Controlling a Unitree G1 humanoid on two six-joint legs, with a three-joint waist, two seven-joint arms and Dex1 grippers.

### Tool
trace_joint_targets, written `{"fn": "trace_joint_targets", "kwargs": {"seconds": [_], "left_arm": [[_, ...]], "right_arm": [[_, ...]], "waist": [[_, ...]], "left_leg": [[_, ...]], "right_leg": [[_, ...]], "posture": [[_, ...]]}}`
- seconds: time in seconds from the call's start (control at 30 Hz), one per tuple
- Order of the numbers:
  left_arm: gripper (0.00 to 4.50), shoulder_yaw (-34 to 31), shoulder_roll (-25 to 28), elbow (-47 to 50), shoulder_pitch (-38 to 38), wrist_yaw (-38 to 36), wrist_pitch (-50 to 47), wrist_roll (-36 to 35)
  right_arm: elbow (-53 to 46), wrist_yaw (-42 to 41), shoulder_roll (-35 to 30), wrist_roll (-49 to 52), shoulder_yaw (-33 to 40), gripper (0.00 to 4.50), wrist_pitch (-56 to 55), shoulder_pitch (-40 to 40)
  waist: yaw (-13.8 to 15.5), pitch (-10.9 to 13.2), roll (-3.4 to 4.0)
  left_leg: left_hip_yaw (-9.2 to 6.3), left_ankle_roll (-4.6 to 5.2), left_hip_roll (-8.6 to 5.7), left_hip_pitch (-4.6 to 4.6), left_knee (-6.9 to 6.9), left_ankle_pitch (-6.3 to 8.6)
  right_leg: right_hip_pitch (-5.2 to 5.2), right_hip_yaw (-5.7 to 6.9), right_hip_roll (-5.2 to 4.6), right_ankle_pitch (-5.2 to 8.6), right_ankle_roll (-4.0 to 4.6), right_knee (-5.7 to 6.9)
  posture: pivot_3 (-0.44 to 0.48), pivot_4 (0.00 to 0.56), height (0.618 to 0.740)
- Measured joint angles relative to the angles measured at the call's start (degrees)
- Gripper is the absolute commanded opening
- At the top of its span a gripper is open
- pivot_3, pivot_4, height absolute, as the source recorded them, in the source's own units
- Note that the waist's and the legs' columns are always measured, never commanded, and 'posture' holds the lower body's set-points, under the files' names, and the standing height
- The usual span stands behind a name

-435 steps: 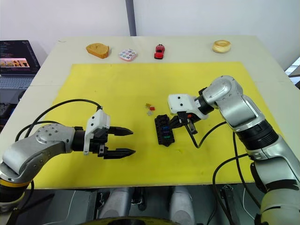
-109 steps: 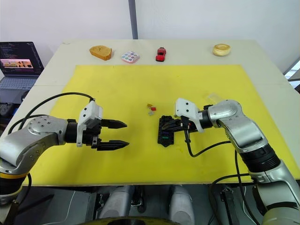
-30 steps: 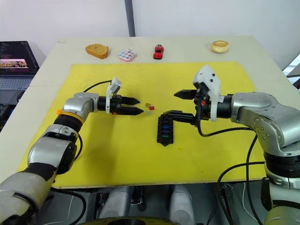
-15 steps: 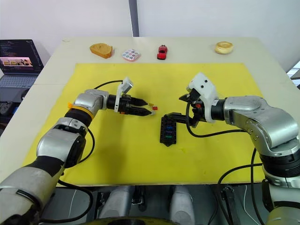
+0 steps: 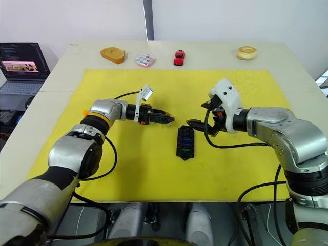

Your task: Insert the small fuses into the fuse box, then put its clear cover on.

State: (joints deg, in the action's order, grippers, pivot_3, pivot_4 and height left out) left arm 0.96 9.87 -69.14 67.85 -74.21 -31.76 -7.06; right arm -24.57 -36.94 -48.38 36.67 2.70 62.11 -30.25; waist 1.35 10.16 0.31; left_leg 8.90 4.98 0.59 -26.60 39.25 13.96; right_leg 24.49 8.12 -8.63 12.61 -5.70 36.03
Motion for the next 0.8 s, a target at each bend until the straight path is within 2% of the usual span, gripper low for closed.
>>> {"fn": "trace_joint_targets", "kwargs": {"seconds": [0.07, 0.1, 0.17, 0.2, 0.4, 0.6, 0.67, 0.77, 0.8], "left_arm": [[1.79, -1.04, -0.01, -0.57, -0.44, 1.02, -0.66, -0.51], [1.13, -1.78, 0.05, -0.82, -0.83, 1.47, -1.12, -0.80], [0.33, -2.57, 0.20, -1.13, -1.36, 2.13, -1.72, -1.20], [0.08, -2.74, 0.27, -1.12, -1.57, 2.18, -1.79, -1.24], [0.08, -3.32, 0.50, 1.02, -3.53, 2.06, -1.25, -1.70], [0.08, -6.16, 2.94, 7.61, -7.90, 1.04, -4.93, -6.13], [0.08, -7.03, 4.60, 12.41, -10.28, 0.67, -7.97, -8.37], [0.08, -9.34, 7.39, 21.97, -14.21, 1.14, -13.26, -12.32], [0.08, -10.64, 8.85, 28.13, -16.33, 1.71, -15.94, -14.60]], "right_arm": [[0.18, 0.18, 0.00, -0.47, 0.03, 4.50, -0.02, 0.25], [0.29, 0.23, 0.00, -0.60, 0.03, 4.50, -0.04, 0.29], [0.59, 0.24, 0.00, -0.88, 0.03, 4.50, -0.12, 0.30], [0.83, 0.24, 0.00, -1.05, 0.03, 4.50, -0.14, 0.31], [1.61, 0.24, 0.23, -2.01, -0.04, 4.50, -0.83, 0.30], [2.17, 0.18, 0.31, -3.31, -2.42, 4.50, -0.87, -0.09], [2.45, -0.04, 1.26, -2.30, -2.44, 4.50, 0.72, -0.76], [4.25, -1.01, 6.12, 3.23, 1.13, 4.50, 3.17, -4.29], [5.98, -1.36, 8.24, 6.09, 2.76, 4.50, 4.35, -6.70]], "waist": [[-0.11, 0.00, 0.00], [-0.30, 0.00, 0.00], [-0.62, 0.00, 0.00], [-0.66, 0.00, 0.00], [-0.73, 0.00, 0.01], [-1.64, 0.00, 0.00], [-2.50, 0.00, 0.00], [-3.34, 0.02, 0.01], [-3.52, 0.03, 0.00]], "left_leg": [[0.00, 0.00, 0.01, -0.02, -0.01, 0.00], [0.00, 0.00, 0.01, -0.02, -0.01, 0.00], [0.00, 0.00, 0.02, -0.02, -0.02, 0.00], [0.00, 0.00, 0.02, -0.01, -0.02, 0.00], [0.00, -0.02, 0.04, 0.05, -0.02, 0.00], [0.02, -0.04, 0.13, 0.04, -0.07, 0.00], [0.09, -0.07, 0.20, 0.05, -0.13, -0.03], [0.12, -0.18, 0.31, 0.05, -0.19, -0.10], [0.12, -0.19, 0.32, 0.06, -0.20, -0.12]], "right_leg": [[0.02, 0.00, 0.01, -0.01, -0.03, 0.01], [0.03, 0.00, 0.01, 0.00, -0.05, 0.01], [0.03, 0.00, 0.02, 0.00, -0.07, 0.02], [0.03, 0.00, 0.03, 0.00, -0.07, 0.03], [0.00, -0.01, 0.03, 0.00, -0.06, 0.04], [0.07, -0.01, 0.05, 0.00, -0.07, 0.06], [0.12, -0.01, 0.08, 0.00, -0.07, 0.08], [0.17, 0.06, 0.15, 0.00, -0.08, 0.16], [0.17, 0.07, 0.16, 0.00, -0.08, 0.17]], "posture": [[0.000, 0.150, 0.740], [0.000, 0.150, 0.740], [0.000, 0.150, 0.740], [0.000, 0.150, 0.740], [0.000, 0.150, 0.740], [0.000, 0.150, 0.740], [0.000, 0.150, 0.740], [0.000, 0.150, 0.740], [0.000, 0.150, 0.740]]}}
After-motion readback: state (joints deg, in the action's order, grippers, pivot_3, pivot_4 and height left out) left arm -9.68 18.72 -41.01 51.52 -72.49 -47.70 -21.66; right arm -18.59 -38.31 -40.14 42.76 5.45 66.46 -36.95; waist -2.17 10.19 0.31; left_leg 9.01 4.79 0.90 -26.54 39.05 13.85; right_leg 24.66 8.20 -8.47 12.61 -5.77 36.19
